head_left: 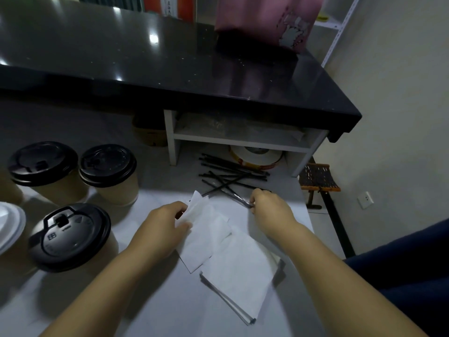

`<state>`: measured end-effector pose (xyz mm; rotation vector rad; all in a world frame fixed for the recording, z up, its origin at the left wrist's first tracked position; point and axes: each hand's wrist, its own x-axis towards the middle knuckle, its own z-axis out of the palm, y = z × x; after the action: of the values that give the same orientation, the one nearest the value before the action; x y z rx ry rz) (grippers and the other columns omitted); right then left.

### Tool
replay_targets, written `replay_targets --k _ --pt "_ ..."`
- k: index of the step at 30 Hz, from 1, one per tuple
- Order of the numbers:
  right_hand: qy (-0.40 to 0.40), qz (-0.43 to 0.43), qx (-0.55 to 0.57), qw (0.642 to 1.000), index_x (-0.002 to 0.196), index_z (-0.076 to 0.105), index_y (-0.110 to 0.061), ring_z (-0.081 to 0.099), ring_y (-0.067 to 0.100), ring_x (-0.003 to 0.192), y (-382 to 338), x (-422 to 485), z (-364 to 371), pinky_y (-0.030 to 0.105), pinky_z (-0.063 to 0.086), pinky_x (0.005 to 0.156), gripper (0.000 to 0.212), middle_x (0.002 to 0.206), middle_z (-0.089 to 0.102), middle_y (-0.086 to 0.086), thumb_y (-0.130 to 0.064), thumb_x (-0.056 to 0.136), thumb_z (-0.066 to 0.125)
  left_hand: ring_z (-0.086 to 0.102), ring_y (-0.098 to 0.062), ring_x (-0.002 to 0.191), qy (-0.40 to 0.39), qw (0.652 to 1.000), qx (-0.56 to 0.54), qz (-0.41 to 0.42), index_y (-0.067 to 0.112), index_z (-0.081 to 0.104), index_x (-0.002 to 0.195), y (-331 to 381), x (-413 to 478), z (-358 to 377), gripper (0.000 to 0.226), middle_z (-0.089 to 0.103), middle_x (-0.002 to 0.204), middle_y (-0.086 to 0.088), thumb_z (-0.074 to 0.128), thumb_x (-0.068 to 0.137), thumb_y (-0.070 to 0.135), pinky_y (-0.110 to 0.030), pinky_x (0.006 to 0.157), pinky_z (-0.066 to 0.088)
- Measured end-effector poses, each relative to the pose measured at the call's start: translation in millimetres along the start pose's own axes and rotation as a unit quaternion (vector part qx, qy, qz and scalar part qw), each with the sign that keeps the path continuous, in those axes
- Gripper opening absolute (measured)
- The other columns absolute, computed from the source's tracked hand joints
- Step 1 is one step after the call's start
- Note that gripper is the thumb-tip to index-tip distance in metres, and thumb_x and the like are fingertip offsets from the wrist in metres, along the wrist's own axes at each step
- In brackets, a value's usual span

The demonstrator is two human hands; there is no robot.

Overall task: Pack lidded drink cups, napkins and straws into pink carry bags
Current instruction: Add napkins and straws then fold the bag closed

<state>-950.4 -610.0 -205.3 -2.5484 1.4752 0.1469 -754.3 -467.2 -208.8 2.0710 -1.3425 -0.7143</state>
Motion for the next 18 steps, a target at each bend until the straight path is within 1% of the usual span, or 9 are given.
replay_targets --k 2,3,5,7,8,10,12,15,18 --pt "-0.024 -0.007 -0.026 0.999 0.110 0.052 -0.005 0.052 0.033 0.097 -3.0 -5.4 -4.1 0.035 0.041 0.074 0.024 0.112 0.054 0.014 0.001 0.088 0.046 0.057 -0.010 0.074 -0.001 1.000 0.003 -0.006 0.036 0.056 0.090 1.7 -1.9 -2.0 0.016 0.062 0.085 0.013 0.058 0.083 0.022 -0.031 0.064 0.048" --pt "-0.037 -0.010 -0.040 0.998 0.111 0.052 -0.004 0.052 0.033 0.092 -4.6 -8.8 -7.1 0.035 0.039 0.071 0.026 0.113 0.051 0.015 0.003 0.087 0.045 0.058 -0.013 0.072 -0.001 1.000 0.004 -0.014 0.034 0.056 0.092 2.7 -2.5 -2.9 0.015 0.062 0.086 0.010 0.056 0.084 0.021 -0.031 0.061 0.048" --pt "-0.059 -0.007 -0.056 0.997 0.105 0.052 -0.003 0.046 0.028 0.071 -8.6 -16.0 -17.3 0.034 0.036 0.065 0.022 0.113 0.044 0.016 0.007 0.087 0.044 0.059 -0.018 0.070 0.000 1.000 0.014 -0.028 0.033 0.055 0.094 6.0 -4.0 -5.1 0.016 0.063 0.088 0.005 0.052 0.084 0.020 -0.029 0.053 0.045" --pt "-0.071 0.004 -0.063 0.995 0.093 0.046 -0.007 0.037 0.021 0.058 -10.9 -21.2 -32.2 0.034 0.036 0.063 0.016 0.112 0.039 0.015 0.007 0.087 0.046 0.059 -0.020 0.073 0.010 0.999 0.028 -0.021 0.033 0.054 0.091 10.2 -5.6 -8.7 0.016 0.064 0.088 0.003 0.051 0.084 0.020 -0.030 0.055 0.044" --pt "-0.075 0.009 -0.066 0.995 0.090 0.043 -0.009 0.037 0.021 0.059 -11.3 -23.0 -40.3 0.034 0.036 0.063 0.016 0.110 0.039 0.014 0.006 0.087 0.047 0.058 -0.020 0.076 0.019 0.999 0.033 -0.011 0.033 0.054 0.090 12.9 -6.6 -11.3 0.015 0.064 0.088 0.002 0.052 0.084 0.019 -0.031 0.059 0.045" --pt "-0.072 0.009 -0.076 0.994 0.084 0.043 -0.008 0.042 0.025 0.067 -12.1 -25.7 -56.7 0.034 0.038 0.065 0.014 0.100 0.041 0.012 0.005 0.087 0.047 0.056 -0.019 0.078 0.039 0.998 0.039 0.013 0.029 0.056 0.093 19.1 -8.0 -17.5 0.013 0.064 0.087 0.001 0.053 0.085 0.019 -0.033 0.064 0.046" --pt "-0.047 0.006 -0.085 0.995 0.071 0.041 -0.009 0.043 0.027 0.071 -13.0 -28.6 -72.2 0.035 0.038 0.064 0.020 0.085 0.040 0.008 0.005 0.085 0.043 0.055 -0.016 0.074 0.058 0.997 0.046 0.035 0.025 0.057 0.094 25.7 -9.1 -25.2 0.010 0.062 0.083 0.001 0.053 0.086 0.020 -0.033 0.062 0.045" --pt "-0.007 0.005 -0.092 0.996 0.063 0.039 -0.013 0.042 0.026 0.066 -13.3 -34.2 -91.4 0.035 0.038 0.059 0.026 0.073 0.034 0.006 0.003 0.084 0.043 0.053 -0.013 0.070 0.087 0.993 0.048 0.056 0.027 0.055 0.090 36.3 -11.7 -36.3 0.009 0.061 0.079 0.003 0.051 0.088 0.019 -0.030 0.057 0.043" --pt "-0.005 0.026 -0.050 0.998 0.060 0.041 -0.011 0.040 0.023 0.058 -7.6 -42.0 -103.1 0.030 0.031 0.049 0.027 0.067 0.041 0.007 -0.006 0.087 0.042 0.053 -0.012 0.070 0.101 0.992 0.042 0.064 0.026 0.056 0.092 46.2 -17.2 -45.0 0.010 0.061 0.080 0.003 0.050 0.088 0.019 -0.030 0.057 0.043"
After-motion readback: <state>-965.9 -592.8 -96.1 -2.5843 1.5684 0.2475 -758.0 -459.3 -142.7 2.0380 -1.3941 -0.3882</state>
